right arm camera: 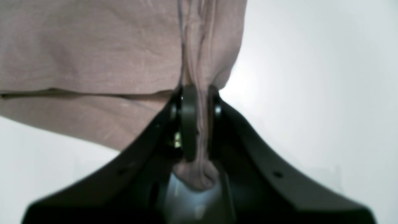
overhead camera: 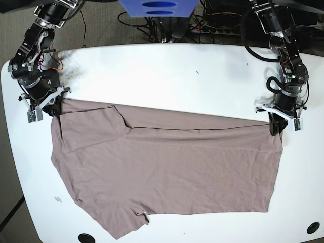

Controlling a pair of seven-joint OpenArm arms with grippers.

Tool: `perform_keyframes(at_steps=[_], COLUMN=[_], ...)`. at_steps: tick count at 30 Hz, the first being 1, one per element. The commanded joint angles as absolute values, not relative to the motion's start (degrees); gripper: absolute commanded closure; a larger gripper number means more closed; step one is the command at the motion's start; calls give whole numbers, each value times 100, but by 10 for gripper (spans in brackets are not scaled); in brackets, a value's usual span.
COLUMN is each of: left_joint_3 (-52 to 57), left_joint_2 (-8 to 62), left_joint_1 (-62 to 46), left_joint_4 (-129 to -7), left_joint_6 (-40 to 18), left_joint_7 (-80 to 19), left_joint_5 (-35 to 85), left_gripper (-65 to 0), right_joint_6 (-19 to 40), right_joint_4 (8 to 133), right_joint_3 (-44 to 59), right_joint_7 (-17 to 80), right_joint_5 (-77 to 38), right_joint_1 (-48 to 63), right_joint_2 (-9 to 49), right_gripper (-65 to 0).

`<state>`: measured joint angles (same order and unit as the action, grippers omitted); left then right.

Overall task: Fold the T-shirt properly
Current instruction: 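Drag the folded shirt with both grippers back toward the robot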

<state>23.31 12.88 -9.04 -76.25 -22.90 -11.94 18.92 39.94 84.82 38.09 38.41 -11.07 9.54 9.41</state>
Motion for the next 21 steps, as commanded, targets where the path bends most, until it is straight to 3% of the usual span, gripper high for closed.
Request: perform_keyframes(at_steps=[1, 15, 21], left_joint_3=[2314, 2266, 2366], left_joint_2=[1326, 1320, 1291], left_joint_1=[-1073, -839, -1257], left_joint_4=[-7648, -7613, -8134], left_joint_6=[-2244, -2258, -2270], left_joint_7=[-1723, -1985, -1994], left_joint_5=[1633, 1680, 1734], left_gripper=[-33, -24, -24], right_joint_6=[4000, 4000, 4000], right_joint_4=[8480, 8409, 8540], right_joint_3=[3843, 3770, 3814], right_joint_7=[4311, 4289, 4330], right_joint_5=[-767, -633, -571], right_joint_1=[1137, 1043, 1100], right_joint_2=[982, 1075, 1022], right_gripper=[-10, -12, -13])
